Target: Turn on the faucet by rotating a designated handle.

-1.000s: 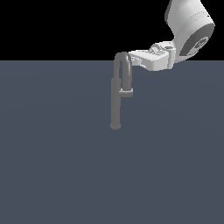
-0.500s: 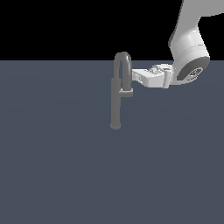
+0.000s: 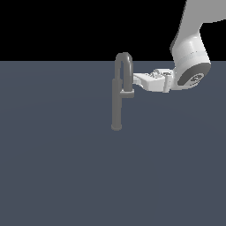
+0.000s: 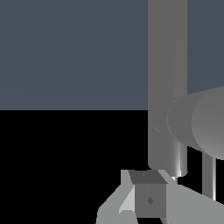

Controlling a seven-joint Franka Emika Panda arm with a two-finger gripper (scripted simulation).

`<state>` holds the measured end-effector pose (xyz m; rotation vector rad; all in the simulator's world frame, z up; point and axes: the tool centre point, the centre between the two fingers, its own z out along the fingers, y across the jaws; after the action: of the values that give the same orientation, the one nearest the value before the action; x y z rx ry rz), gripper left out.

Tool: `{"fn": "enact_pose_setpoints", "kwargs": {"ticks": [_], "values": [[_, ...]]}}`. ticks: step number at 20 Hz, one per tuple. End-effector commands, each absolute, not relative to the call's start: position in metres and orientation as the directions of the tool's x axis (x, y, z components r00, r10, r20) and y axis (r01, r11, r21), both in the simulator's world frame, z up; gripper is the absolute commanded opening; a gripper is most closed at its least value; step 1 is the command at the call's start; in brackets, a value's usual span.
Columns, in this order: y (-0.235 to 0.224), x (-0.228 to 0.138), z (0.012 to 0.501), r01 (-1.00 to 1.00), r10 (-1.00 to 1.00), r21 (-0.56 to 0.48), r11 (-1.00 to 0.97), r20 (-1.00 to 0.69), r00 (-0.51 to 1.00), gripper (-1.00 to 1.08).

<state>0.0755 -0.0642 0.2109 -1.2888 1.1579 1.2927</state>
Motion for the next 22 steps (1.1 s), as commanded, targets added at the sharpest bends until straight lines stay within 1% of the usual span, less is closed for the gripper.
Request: {"fn": "enact_pose_setpoints", "kwargs": {"ticks": [1, 9, 11, 22], "values": [[-0.064, 0.072, 0.213, -0.994, -0.001, 0.003, -0.110, -1.000, -0.003, -1.00], [-0.066, 0.055, 0.223, -0.994, 0.000, 0.003, -0.110, -1.000, -0.003, -1.00], [-0.066, 0.057, 0.222, -0.994, -0.001, 0.002, -0.110, -1.000, -0.002, -1.00], [-0.069, 0.029, 0.225, -0.994, -0.001, 0.002, -0.110, -1.000, -0.002, -1.00]]}}
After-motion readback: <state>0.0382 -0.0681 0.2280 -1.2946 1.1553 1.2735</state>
